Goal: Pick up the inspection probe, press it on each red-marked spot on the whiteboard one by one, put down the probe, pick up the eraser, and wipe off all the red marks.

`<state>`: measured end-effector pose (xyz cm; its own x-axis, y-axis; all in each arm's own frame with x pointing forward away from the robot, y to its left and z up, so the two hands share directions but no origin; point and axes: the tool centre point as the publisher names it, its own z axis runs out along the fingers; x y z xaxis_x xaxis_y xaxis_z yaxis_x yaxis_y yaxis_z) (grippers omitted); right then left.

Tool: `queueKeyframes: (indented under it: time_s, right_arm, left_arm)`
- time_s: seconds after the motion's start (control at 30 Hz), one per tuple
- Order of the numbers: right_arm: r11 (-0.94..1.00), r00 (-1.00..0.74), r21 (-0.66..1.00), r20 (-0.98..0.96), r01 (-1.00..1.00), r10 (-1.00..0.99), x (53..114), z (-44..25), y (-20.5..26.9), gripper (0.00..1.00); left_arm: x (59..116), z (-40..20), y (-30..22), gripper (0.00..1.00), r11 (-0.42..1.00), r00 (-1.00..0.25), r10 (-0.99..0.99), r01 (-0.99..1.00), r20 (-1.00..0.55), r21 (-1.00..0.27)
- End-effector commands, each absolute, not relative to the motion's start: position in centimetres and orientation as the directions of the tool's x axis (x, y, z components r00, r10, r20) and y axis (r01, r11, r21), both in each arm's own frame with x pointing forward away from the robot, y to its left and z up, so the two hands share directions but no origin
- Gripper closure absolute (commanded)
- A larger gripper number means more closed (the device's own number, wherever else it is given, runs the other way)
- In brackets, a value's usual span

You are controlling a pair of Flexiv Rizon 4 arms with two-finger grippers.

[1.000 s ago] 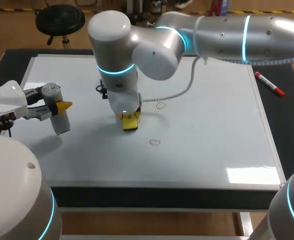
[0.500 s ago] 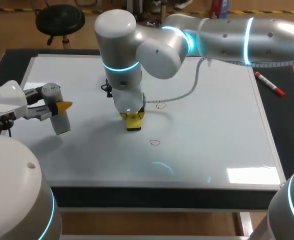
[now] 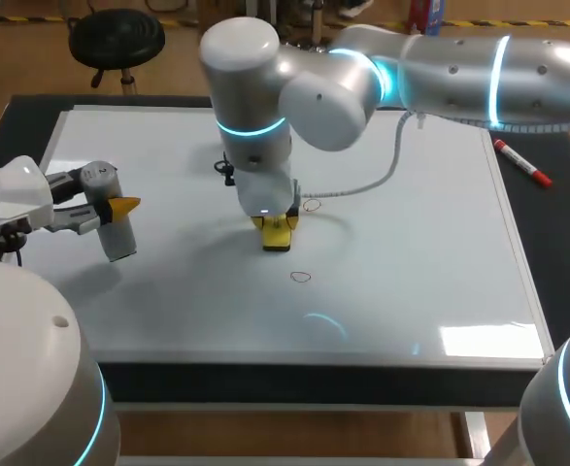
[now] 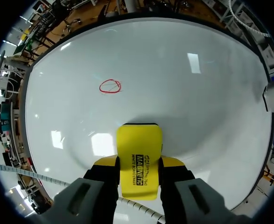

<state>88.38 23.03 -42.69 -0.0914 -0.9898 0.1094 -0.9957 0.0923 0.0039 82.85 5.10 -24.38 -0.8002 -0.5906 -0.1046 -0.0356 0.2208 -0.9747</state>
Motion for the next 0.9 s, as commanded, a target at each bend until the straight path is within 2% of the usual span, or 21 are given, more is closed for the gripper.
queueKeyframes:
  time_s: [0.03,0.37,0.67,0.9]
  right_arm:
    - [0.098,-0.098,-0.003,0.103,-0.995,-0.99,88.5,-43.0,21.8,1.0]
    - [0.128,-0.131,-0.04,0.079,-0.991,-0.988,88.8,-40.8,20.8,1.0]
    - [0.173,-0.173,-0.005,0.023,-0.985,-0.985,90.2,-38.7,19.3,1.0]
    - [0.277,-0.277,-0.006,0.009,-0.961,-0.961,91.7,-38.1,16.1,1.0]
  left_arm:
    - [82.9,-24.4,5.0,1.0,0.22,-0.797,-0.595,-0.033,-0.107,-0.975]
    - [82.9,-24.4,5.0,1.0,0.22,-0.797,-0.595,-0.033,-0.107,-0.975]
    - [82.9,-24.4,5.0,1.0,0.22,-0.797,-0.595,-0.033,-0.107,-0.975]
    - [82.9,-24.4,5.0,1.0,0.22,-0.797,-0.595,-0.033,-0.107,-0.975]
